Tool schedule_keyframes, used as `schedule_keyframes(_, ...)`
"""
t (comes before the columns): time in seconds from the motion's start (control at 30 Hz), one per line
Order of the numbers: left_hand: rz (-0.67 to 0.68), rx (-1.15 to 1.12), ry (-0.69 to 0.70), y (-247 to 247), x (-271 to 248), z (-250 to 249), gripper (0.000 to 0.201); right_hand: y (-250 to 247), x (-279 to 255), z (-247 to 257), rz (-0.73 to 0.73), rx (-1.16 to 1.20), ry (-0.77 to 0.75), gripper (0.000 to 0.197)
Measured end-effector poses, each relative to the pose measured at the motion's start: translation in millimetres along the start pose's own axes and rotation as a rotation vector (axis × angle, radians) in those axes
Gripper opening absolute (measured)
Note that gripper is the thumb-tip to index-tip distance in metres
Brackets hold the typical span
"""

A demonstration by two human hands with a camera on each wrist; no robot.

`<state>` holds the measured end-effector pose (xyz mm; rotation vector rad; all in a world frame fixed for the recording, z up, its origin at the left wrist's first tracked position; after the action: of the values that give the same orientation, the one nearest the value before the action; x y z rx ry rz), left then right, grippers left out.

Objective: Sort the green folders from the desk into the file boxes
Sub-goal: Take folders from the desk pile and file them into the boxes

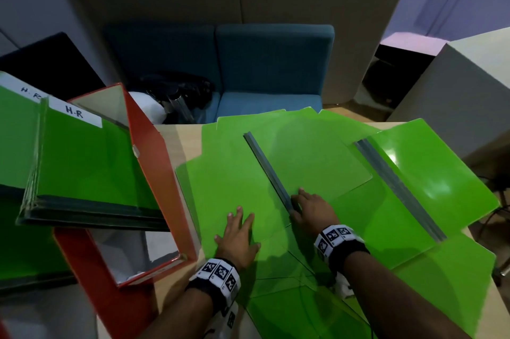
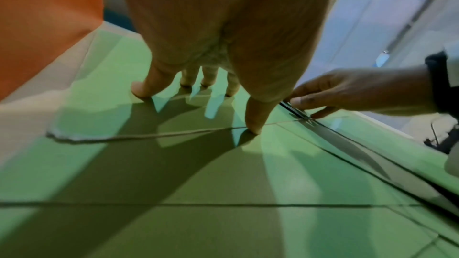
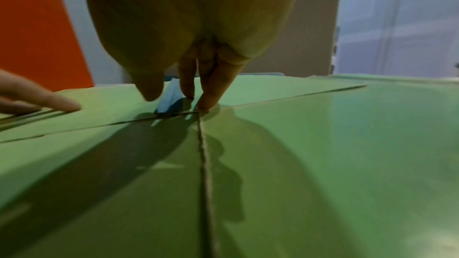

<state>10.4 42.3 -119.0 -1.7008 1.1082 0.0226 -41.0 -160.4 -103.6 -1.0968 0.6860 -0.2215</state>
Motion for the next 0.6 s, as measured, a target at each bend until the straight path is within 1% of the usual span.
schedule_keyframes(0.07, 0.001, 0.005, 0.01, 0.4, -0.1, 2.4, 0.083, 8.6, -2.9, 1.4, 0.057, -0.122, -0.001, 0.066)
schedule_keyframes(0.1, -0.001, 0.002, 0.011, 0.0, 0.6, 3.8, 0.084, 10.5, -3.3, 2.4, 0.05, -0.186, -0.004, 0.071)
schedule_keyframes(0.13, -0.005, -0.002, 0.011, -0.7, 1.4, 4.9, 0.084, 11.3, -3.0, 3.0, 0.036, -0.229, -0.001, 0.072)
schedule_keyframes(0.2, -0.019, -0.022, 0.011, -1.9, 1.7, 6.1, 0.085, 11.6, -0.3, 3.5, 0.065, -0.198, 0.026, 0.065)
schedule_keyframes(0.27, -0.03, -0.052, 0.009, -2.5, 1.3, 6.0, 0.084, 8.4, 3.5, 4.1, 0.115, -0.126, 0.03, 0.052)
schedule_keyframes(0.33, -0.038, -0.068, 0.005, -3.8, 2.0, 5.0, 0.085, 1.5, 8.1, 4.1, 0.107, -0.108, -0.004, 0.036)
schedule_keyframes(0.4, -0.046, -0.05, 0.0, -8.4, 4.7, 5.0, 0.086, -4.1, 10.9, 4.2, 0.101, -0.105, -0.021, 0.029)
schedule_keyframes(0.43, -0.05, -0.03, -0.002, -11.7, 6.5, 5.5, 0.086, -5.0, 11.9, 4.4, 0.101, -0.11, -0.022, 0.031)
schedule_keyframes(0.53, -0.054, 0.027, 0.009, -22.4, 11.1, 6.6, 0.085, 0.2, 12.4, 6.5, 0.124, -0.172, 0.0, 0.05)
schedule_keyframes(0.6, -0.047, 0.033, 0.016, -26.8, 12.6, 7.6, 0.083, 5.0, 11.7, 8.5, 0.118, -0.22, 0.015, 0.058)
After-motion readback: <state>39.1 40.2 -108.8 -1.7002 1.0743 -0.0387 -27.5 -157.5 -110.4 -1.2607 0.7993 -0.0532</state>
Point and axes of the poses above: each hand's wrist, its own x-axis towards the middle knuckle, its own y-axis out of the palm, z = x × y, the point moved 5 cm from there along x, towards the middle knuckle, and after that the axes turned 11 degrees about y, right-handed, at the moved point
